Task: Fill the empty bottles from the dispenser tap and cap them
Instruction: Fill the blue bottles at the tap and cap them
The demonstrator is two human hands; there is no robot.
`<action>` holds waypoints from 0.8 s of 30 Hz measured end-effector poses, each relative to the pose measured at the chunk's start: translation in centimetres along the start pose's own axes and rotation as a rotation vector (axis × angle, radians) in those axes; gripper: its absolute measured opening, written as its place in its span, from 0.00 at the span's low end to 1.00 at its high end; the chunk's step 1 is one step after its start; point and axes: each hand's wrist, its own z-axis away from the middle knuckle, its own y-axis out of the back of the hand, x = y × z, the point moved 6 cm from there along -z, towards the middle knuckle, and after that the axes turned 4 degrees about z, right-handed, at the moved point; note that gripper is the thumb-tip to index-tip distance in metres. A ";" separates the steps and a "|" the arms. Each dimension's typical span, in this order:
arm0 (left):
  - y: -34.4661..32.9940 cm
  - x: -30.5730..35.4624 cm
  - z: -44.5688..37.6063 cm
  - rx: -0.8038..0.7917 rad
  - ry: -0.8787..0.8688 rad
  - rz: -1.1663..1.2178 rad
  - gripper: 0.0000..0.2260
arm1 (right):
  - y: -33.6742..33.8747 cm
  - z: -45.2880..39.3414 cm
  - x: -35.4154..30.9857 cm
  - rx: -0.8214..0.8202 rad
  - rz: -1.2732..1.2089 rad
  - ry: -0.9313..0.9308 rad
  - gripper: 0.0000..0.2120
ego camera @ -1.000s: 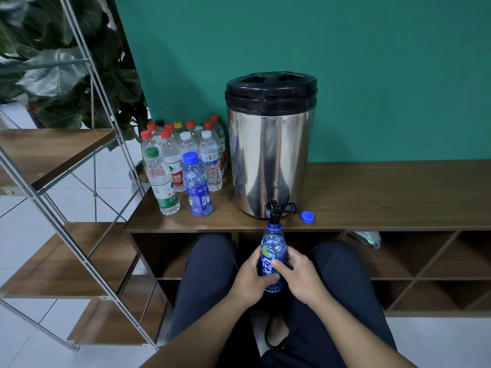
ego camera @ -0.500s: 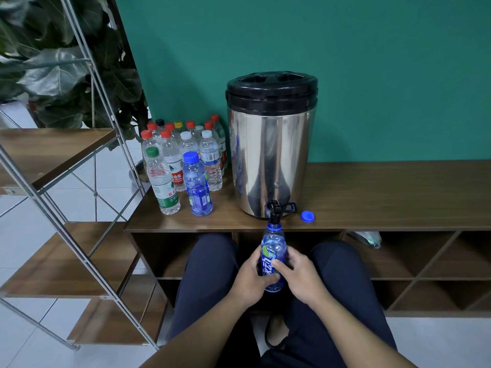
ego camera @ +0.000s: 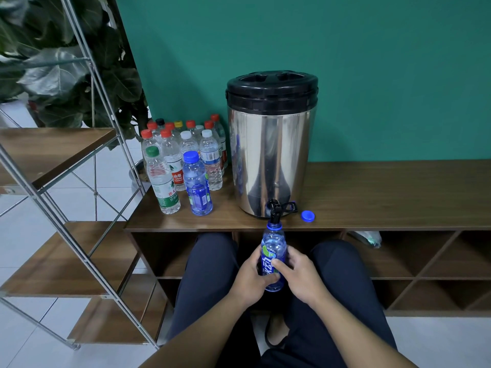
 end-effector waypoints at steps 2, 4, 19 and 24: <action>0.0 -0.2 -0.1 -0.003 0.006 -0.018 0.34 | 0.0 0.0 0.0 -0.003 0.001 -0.004 0.14; -0.1 -0.4 -0.1 -0.005 0.010 -0.049 0.35 | 0.0 0.0 0.0 0.000 0.007 -0.011 0.14; -0.3 -0.5 -0.1 0.009 -0.004 -0.155 0.37 | -0.1 0.2 -0.1 0.030 0.003 -0.028 0.13; -0.4 -0.6 -0.3 0.026 0.007 -0.084 0.33 | -0.1 0.2 -0.3 0.045 0.005 -0.010 0.14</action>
